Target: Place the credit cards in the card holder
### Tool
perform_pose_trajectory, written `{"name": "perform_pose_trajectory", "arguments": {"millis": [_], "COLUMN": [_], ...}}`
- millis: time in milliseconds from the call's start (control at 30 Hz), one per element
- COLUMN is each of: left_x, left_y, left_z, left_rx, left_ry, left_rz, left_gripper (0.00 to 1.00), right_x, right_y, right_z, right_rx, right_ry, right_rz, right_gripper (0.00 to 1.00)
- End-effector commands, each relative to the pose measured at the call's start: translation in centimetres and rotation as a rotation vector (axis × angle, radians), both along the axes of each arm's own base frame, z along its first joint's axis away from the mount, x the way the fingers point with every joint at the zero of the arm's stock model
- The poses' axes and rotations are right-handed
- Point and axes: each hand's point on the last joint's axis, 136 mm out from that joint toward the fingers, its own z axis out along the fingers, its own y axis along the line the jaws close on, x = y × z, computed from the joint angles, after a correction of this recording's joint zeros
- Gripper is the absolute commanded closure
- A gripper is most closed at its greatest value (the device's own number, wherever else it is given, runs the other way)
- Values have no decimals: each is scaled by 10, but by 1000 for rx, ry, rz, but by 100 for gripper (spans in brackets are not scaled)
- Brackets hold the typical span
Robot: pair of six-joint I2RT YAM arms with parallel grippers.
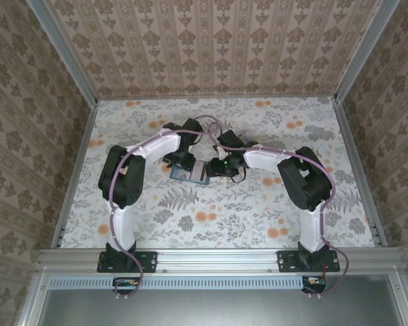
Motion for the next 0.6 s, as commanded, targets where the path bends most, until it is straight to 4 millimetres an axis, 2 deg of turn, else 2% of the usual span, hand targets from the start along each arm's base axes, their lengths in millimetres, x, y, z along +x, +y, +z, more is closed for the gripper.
{"name": "perform_pose_trajectory", "arguments": {"millis": [0,100,333,567], "left_x": [-5,-7,-20,-35], "left_y": [1,4,2,14], "left_z": [19,14,6,1], "left_rx": [-174,-344,-436,-274], "left_ry": [51,130,135,236], "left_rz": [122,361,773,1113], "left_gripper": [31,36,35,35], "right_x": [-9,-10,-10,-10], "right_y": [4,3,6,8], "right_z": [-19,-21,-21,-20], "right_rx": [14,12,27,40], "right_ry": [49,52,51,46], "right_rz": [8,8,11,28], "right_gripper": [49,49,49,49]}}
